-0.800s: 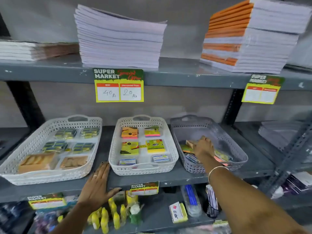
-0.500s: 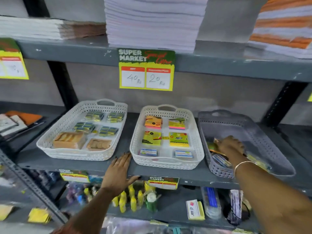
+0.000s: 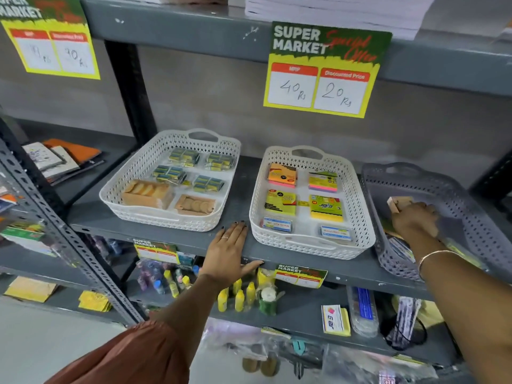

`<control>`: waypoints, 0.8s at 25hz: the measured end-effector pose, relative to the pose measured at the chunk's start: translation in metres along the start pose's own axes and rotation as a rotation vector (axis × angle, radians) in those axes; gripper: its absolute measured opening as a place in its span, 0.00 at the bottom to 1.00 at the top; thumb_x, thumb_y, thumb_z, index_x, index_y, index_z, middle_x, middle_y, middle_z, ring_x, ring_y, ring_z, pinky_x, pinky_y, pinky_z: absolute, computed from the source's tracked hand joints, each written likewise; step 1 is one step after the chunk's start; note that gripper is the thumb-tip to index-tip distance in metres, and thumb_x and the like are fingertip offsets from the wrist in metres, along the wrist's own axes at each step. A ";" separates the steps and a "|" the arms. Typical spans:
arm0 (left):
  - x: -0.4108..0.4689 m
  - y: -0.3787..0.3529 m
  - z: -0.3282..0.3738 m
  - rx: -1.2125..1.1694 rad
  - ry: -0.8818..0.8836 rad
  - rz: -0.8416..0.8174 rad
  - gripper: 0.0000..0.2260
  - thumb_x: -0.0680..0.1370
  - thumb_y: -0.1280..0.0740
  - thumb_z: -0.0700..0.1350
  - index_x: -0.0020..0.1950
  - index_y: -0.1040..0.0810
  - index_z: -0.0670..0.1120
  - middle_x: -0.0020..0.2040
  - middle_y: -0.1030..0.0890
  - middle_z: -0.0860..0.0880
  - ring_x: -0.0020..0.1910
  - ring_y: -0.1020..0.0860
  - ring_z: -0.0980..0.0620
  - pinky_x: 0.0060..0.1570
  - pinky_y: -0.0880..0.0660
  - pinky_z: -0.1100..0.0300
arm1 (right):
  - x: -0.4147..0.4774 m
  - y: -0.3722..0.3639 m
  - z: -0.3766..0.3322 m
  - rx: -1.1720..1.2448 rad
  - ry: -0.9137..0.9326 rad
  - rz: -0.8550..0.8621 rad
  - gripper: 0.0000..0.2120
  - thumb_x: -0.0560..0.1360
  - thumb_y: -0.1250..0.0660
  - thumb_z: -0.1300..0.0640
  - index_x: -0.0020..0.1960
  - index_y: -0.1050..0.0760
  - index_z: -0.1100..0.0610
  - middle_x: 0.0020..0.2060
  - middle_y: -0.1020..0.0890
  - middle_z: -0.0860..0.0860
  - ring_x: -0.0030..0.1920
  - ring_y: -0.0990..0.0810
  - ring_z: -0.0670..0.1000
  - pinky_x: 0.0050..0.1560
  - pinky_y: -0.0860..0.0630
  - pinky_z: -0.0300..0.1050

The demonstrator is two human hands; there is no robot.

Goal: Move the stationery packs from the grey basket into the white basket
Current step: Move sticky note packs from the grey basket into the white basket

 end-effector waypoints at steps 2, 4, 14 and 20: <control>0.000 0.001 0.001 -0.006 -0.001 0.012 0.42 0.72 0.58 0.71 0.67 0.31 0.40 0.65 0.26 0.43 0.64 0.28 0.45 0.65 0.34 0.48 | -0.009 0.014 -0.025 0.052 -0.003 0.051 0.31 0.76 0.37 0.51 0.72 0.40 0.67 0.72 0.38 0.66 0.72 0.39 0.64 0.65 0.32 0.60; -0.004 0.005 0.004 0.016 -0.035 0.035 0.40 0.72 0.53 0.70 0.69 0.35 0.40 0.68 0.29 0.42 0.67 0.31 0.45 0.68 0.37 0.49 | -0.020 0.030 -0.064 0.046 0.116 0.110 0.26 0.74 0.37 0.50 0.69 0.33 0.62 0.67 0.32 0.64 0.69 0.36 0.64 0.60 0.27 0.59; -0.023 0.087 -0.115 0.091 0.175 0.250 0.37 0.75 0.51 0.64 0.73 0.47 0.37 0.74 0.41 0.39 0.73 0.46 0.43 0.71 0.57 0.52 | -0.175 0.023 -0.311 0.160 0.893 0.009 0.17 0.72 0.36 0.52 0.60 0.28 0.54 0.56 0.24 0.58 0.59 0.27 0.61 0.48 0.28 0.49; -0.032 0.090 -0.155 0.157 0.180 0.130 0.42 0.74 0.57 0.69 0.71 0.40 0.35 0.70 0.34 0.38 0.71 0.37 0.42 0.70 0.56 0.53 | -0.250 -0.049 -0.347 0.024 1.020 -0.405 0.33 0.71 0.32 0.40 0.67 0.34 0.61 0.66 0.32 0.60 0.66 0.30 0.60 0.61 0.29 0.53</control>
Point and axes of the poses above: each hand's wrist, its own x-axis towards the middle knuckle, its own y-axis out of the back of the hand, z = x × y, the point moved 5 cm from there along x, towards the middle knuckle
